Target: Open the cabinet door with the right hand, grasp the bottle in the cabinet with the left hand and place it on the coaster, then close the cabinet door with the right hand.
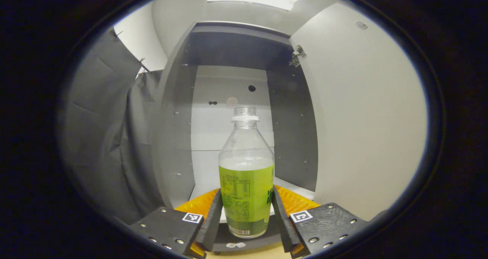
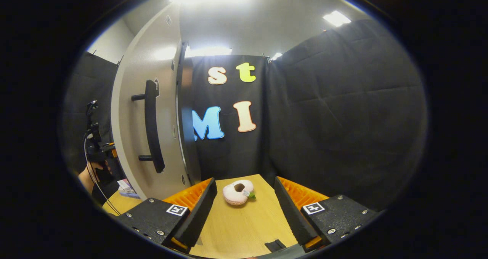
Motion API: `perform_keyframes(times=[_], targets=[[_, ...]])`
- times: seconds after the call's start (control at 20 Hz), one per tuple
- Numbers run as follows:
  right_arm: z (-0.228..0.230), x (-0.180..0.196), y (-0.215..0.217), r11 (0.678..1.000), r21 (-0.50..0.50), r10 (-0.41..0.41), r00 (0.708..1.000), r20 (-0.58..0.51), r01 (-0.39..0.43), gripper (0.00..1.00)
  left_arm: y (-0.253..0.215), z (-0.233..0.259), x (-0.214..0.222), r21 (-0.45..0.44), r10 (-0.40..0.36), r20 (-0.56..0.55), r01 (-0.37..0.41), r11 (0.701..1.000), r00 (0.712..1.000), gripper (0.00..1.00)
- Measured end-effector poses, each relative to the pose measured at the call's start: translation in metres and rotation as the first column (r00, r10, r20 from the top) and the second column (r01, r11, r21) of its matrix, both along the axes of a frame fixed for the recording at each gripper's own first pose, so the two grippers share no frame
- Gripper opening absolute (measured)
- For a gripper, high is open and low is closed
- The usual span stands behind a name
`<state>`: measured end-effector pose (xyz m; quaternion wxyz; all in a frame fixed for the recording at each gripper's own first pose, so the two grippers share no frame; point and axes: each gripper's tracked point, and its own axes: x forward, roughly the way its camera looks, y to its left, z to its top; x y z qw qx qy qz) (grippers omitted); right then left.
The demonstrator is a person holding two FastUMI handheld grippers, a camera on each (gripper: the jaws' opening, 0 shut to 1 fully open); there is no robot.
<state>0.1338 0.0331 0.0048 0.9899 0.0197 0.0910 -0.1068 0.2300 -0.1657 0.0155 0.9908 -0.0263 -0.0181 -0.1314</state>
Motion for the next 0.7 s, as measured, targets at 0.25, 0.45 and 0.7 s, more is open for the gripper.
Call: perform_keyframes(times=[0.25,0.45,0.7], targets=[[0.000,-0.016,0.010,0.998,0.002,0.062,0.998,-0.002,-0.062,0.94,0.021,-0.016,-0.060,0.024,0.059,0.006,-0.059,0.998,0.998,0.72],[-0.001,-0.025,0.025,0.994,0.013,0.110,0.994,-0.002,-0.110,0.94,0.040,-0.031,-0.101,0.042,0.107,0.005,-0.107,0.993,0.994,0.68],[-0.009,-0.038,0.044,0.987,0.018,0.159,0.987,-0.014,-0.158,0.94,0.068,-0.060,-0.149,0.017,0.165,-0.021,-0.165,0.986,0.986,0.68]])
